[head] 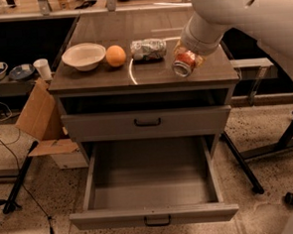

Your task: Pick coke can from middle drawer and place on counter

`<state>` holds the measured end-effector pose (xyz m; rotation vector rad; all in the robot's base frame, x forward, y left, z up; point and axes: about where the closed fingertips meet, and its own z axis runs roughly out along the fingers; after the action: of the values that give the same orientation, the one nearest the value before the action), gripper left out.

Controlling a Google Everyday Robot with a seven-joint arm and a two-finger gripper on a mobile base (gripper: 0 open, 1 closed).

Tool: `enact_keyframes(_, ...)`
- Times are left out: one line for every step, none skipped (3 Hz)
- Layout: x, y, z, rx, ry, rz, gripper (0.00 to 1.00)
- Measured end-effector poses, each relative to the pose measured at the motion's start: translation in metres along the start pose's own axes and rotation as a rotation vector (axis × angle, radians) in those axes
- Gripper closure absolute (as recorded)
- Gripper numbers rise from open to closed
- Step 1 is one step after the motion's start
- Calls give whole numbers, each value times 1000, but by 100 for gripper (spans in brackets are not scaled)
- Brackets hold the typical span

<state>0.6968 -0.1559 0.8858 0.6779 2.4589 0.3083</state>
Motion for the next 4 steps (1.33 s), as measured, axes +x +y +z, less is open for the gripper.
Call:
enact_keyframes(-5, 1, 12, 2, -11, 37, 58)
enact_keyframes(-6, 2, 21, 9, -15, 60, 35)
enact_keyframes(-7, 3, 27, 16, -12, 75, 12)
enact_keyframes(-7, 1, 30, 25, -7, 88, 0)
